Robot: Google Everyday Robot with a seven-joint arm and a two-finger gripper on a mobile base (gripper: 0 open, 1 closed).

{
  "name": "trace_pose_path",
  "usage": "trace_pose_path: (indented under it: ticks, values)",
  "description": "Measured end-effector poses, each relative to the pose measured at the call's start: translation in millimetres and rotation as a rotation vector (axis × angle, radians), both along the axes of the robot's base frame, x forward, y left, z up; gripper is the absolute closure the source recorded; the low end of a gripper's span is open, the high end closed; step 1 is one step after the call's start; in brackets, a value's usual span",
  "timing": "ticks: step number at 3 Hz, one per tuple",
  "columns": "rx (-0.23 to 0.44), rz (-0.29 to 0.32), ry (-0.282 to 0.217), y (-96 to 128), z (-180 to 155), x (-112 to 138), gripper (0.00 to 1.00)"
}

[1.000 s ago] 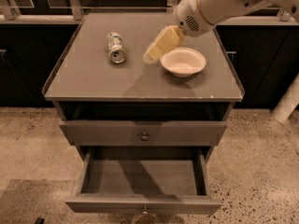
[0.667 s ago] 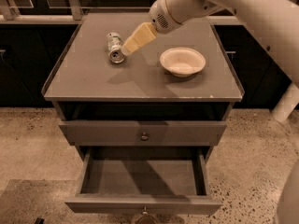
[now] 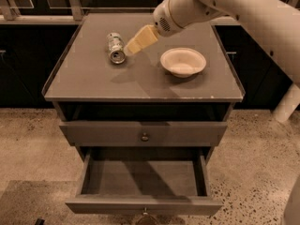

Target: Place 7up can into middle drawer

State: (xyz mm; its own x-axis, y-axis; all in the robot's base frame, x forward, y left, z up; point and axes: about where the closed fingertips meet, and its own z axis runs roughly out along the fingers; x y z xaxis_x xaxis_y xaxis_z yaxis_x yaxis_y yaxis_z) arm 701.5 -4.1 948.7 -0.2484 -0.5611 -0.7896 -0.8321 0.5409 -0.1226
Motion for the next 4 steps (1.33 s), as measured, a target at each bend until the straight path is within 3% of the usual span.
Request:
trace_pose_path:
  ticks: [2,4]
  values:
    - [0.072,-0.045,-0.012,25,-16,39,0.00]
    - [0.132,-0.039,0.032,55,-38,59,0.00]
